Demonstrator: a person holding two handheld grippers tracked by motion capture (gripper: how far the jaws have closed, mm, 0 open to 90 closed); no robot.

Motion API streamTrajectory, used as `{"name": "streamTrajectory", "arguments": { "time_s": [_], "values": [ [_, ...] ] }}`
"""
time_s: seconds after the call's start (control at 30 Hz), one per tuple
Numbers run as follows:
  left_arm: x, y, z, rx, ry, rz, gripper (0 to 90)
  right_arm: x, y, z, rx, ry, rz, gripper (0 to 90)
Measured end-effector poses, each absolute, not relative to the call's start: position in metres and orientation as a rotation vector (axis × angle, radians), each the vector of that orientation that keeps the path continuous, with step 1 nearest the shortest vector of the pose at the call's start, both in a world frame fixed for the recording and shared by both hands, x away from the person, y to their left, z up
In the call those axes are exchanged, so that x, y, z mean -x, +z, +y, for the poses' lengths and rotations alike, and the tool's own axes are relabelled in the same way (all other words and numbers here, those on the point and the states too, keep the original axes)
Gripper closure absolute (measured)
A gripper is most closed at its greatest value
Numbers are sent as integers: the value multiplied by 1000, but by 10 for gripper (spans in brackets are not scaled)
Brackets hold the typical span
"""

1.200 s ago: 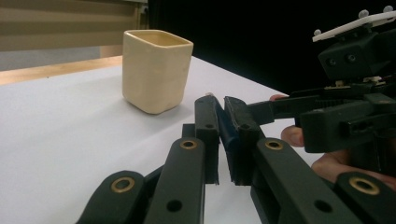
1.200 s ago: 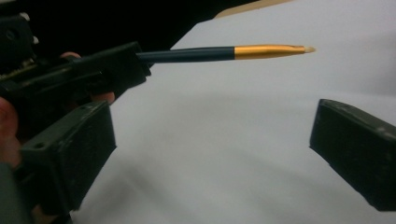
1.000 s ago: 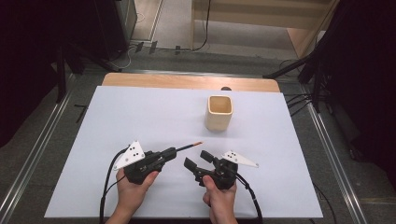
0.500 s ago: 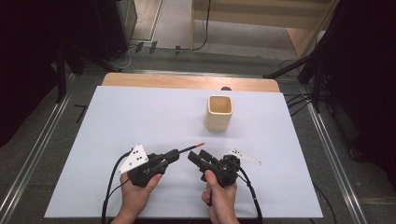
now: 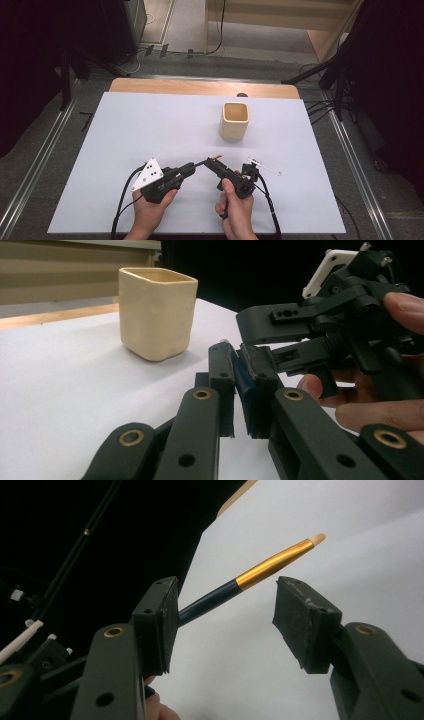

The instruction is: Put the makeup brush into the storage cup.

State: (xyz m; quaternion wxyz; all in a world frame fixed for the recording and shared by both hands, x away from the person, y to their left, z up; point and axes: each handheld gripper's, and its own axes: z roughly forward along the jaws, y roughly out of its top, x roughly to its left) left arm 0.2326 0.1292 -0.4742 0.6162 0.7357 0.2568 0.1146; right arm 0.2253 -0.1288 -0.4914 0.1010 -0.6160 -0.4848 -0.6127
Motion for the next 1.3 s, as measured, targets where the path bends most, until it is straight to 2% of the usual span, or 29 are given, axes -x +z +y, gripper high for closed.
{"name": "streamTrajectory", "arguments": {
  "time_s": [0.47, 0.53, 0.57, 0.63, 0.67, 0.7, 0.97, 1.07, 1.17, 1.23, 1.3],
  "values": [
    [-229, -477, 124, -1707, 263, 572, 855, -233, -497, -131, 1790, -1775, -1365, 559],
    [-233, -479, 124, -1731, 220, 577, 854, -234, -499, -132, 1772, -1774, -1340, 608],
    [-234, -483, 123, -1740, 194, 586, 741, -234, -500, -135, 1741, -1806, -1340, 821],
    [-236, -484, 121, -1745, 170, 614, 470, -233, -500, -138, 1734, -1859, -1393, 838],
    [-236, -484, 121, -1745, 170, 614, 391, -233, -500, -138, 1734, -1859, -1393, 838],
    [-237, -484, 122, -1747, 167, 628, 354, -233, -499, -140, 1705, -1901, -1450, 840],
    [-240, -481, 127, -1747, 170, 638, 327, -231, -490, -143, 1716, -1959, -1648, 840],
    [-241, -480, 130, -1746, 172, 648, 291, -230, -485, -143, 1719, -1980, -1739, 840],
    [-243, -480, 132, -1760, 197, 666, 149, -229, -480, -143, 1723, -1992, -1831, 840],
    [-243, -480, 133, -1764, 203, 659, 120, -229, -479, -143, 1720, -1996, -1856, 840],
    [-244, -479, 137, -1765, 199, 649, 8, -228, -475, -143, 1726, -1997, -1936, 840]
  ]
}}
